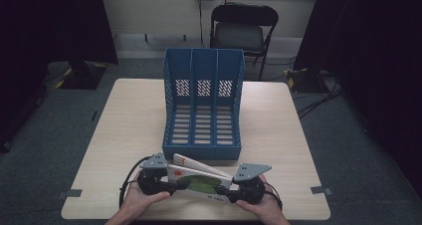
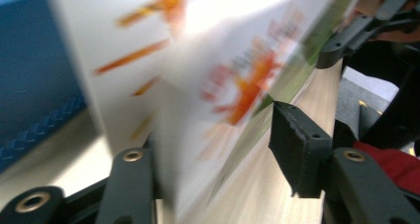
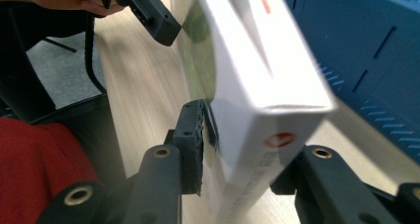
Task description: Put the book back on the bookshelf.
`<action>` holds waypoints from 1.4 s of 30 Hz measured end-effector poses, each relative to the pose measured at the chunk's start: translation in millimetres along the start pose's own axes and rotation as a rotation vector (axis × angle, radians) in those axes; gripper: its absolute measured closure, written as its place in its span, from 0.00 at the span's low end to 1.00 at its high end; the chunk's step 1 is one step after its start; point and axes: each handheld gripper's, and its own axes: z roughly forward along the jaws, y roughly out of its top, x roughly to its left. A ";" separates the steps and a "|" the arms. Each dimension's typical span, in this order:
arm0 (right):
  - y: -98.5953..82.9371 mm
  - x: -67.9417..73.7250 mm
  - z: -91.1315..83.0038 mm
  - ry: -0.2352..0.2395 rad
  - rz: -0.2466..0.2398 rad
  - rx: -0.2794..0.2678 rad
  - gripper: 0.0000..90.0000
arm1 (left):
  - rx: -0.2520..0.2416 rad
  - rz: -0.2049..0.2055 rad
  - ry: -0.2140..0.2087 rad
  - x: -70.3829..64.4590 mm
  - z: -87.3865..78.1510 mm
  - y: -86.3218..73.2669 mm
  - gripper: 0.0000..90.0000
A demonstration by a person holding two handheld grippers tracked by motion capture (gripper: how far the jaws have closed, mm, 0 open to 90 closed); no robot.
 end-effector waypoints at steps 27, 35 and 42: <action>-2.6 9.8 16.1 0.003 -0.009 0.039 0.81 | -0.034 -0.116 0.035 30.5 -15.9 -4.2 0.41; -3.0 6.0 19.0 0.027 0.029 0.019 0.80 | 0.002 -0.087 0.071 17.8 4.0 -0.4 0.37; -2.0 9.0 31.7 0.012 0.030 0.013 0.75 | 0.007 -0.091 0.046 16.2 4.3 -0.6 0.37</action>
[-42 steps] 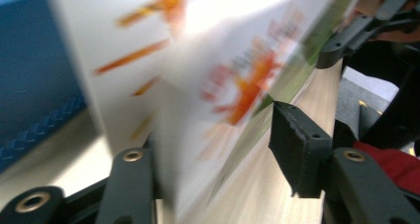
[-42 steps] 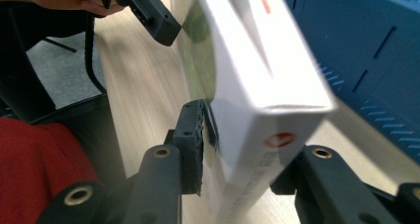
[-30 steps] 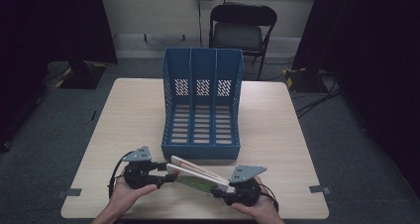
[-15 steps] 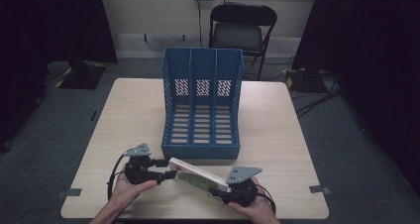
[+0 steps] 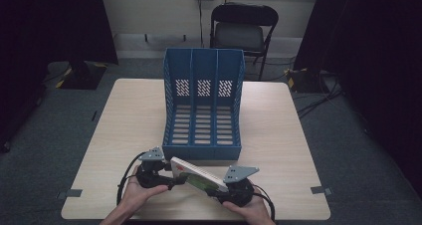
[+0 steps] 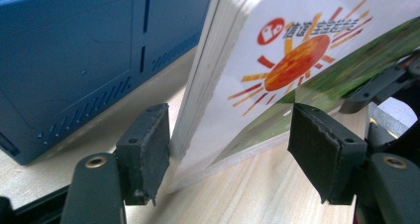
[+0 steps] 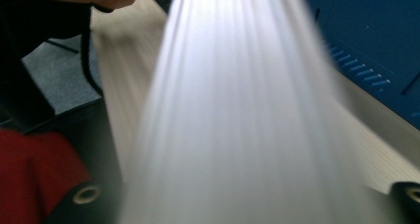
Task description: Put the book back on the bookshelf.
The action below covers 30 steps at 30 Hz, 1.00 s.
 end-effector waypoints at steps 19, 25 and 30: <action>-0.2 2.7 5.5 -0.018 -0.040 -0.015 0.84 | 0.004 0.013 0.008 -3.7 3.1 -1.1 0.32; 1.1 0.1 3.9 -0.020 -0.019 -0.012 0.85 | 0.030 -0.018 0.020 -0.6 -0.4 -3.0 0.30; 2.3 -4.7 2.3 -0.012 0.003 -0.018 0.85 | 0.069 -0.012 0.032 1.9 -2.7 -4.5 0.27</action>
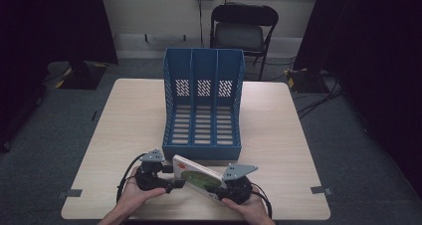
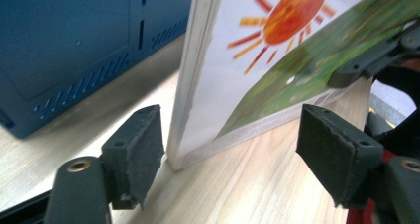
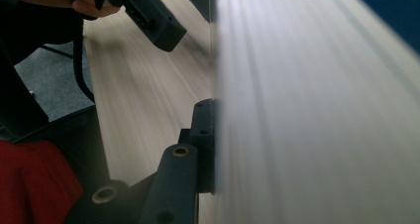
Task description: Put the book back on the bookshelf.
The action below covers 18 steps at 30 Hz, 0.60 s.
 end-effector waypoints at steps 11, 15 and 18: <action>1.6 1.7 -5.9 -0.005 0.005 0.003 0.85 | 0.113 -0.068 0.232 19.5 -4.6 -8.9 0.23; 2.2 2.4 -8.1 0.000 0.005 -0.005 0.85 | 0.146 -0.080 0.299 29.3 -12.7 -14.2 0.22; 2.7 3.0 -9.3 0.008 0.005 0.000 0.85 | 0.155 -0.112 0.350 38.5 -19.2 -19.7 0.22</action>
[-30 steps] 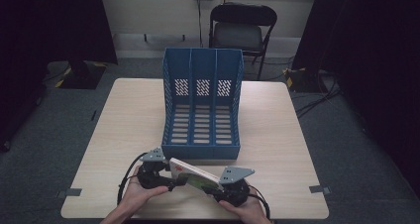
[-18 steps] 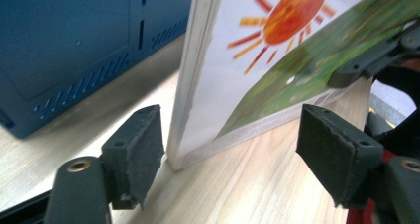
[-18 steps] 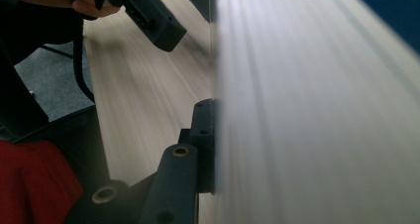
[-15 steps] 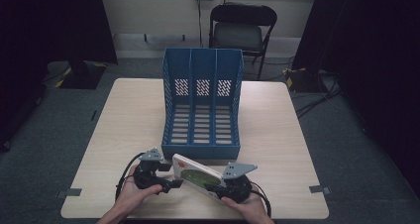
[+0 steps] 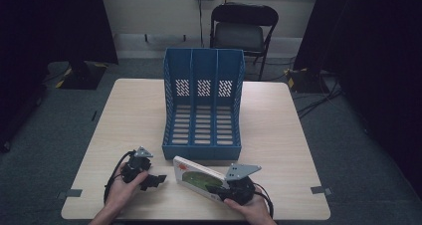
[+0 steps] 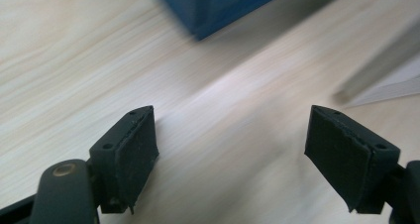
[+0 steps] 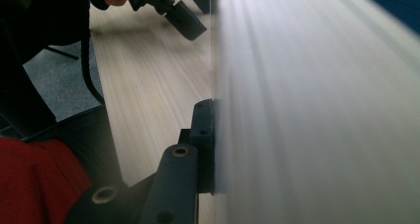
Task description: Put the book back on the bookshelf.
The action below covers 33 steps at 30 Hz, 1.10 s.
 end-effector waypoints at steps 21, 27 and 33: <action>14.4 5.0 -16.5 -0.001 -0.016 -0.060 0.85 | -0.106 0.029 0.150 34.7 7.1 -12.3 0.00; 18.5 6.4 -19.6 0.005 -0.023 -0.072 0.85 | -0.145 0.043 0.139 36.5 10.5 -12.9 0.00; 23.5 9.0 -21.6 0.008 -0.041 -0.075 0.85 | -0.154 0.053 0.143 37.7 11.4 -12.8 0.00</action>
